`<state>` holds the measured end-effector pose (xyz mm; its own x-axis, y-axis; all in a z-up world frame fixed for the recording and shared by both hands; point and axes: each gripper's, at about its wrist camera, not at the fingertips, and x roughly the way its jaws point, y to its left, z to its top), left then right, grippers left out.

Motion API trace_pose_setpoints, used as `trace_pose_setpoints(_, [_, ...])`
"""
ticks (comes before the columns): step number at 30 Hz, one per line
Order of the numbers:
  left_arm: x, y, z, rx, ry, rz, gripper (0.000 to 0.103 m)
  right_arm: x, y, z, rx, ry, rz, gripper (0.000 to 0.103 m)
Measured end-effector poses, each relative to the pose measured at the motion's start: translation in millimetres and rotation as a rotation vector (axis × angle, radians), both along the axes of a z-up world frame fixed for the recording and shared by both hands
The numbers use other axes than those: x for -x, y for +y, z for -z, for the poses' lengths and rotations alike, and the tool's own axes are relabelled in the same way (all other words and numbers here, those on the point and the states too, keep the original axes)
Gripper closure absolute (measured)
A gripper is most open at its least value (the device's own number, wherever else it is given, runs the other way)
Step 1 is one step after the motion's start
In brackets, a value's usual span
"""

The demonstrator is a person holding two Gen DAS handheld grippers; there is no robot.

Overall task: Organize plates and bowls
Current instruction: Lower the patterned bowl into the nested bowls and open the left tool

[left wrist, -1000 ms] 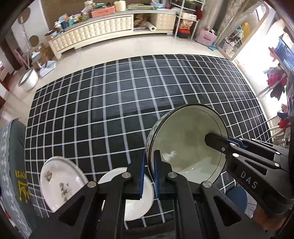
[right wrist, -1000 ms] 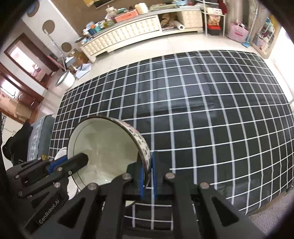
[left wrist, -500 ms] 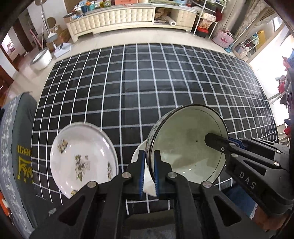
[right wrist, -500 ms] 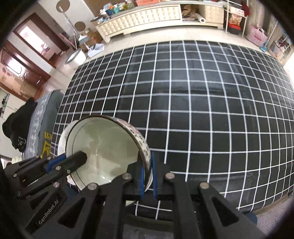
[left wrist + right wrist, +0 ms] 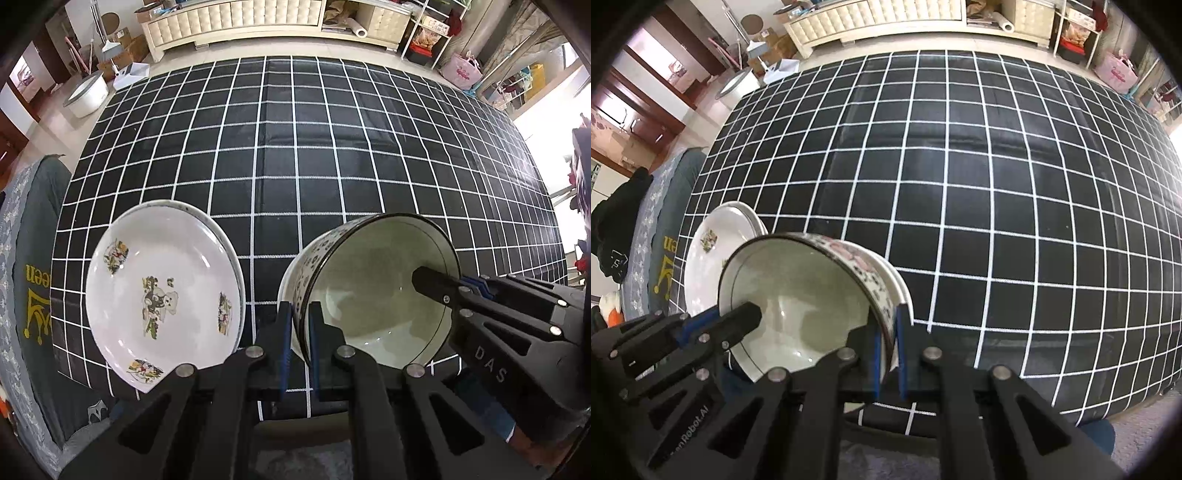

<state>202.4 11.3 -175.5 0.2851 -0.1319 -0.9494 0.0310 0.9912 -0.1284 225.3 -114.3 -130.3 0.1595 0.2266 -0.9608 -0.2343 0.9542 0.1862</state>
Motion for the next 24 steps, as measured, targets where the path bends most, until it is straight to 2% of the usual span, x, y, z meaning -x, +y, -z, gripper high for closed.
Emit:
trace_pose_setpoints(11, [4, 3, 15, 0.001, 0.032, -0.004, 0.096, -2, 7, 10, 0.035, 0.014, -0.017, 0.093])
trace_pose_setpoints(19, [1, 5, 19, 0.0, 0.025, 0.001, 0.096, -4, 18, 13, 0.118, -0.012, -0.072, 0.091])
trace_pose_setpoints(24, [3, 7, 16, 0.021, 0.017, 0.002, 0.096, -6, 14, 13, 0.097, 0.002, -0.066, 0.09])
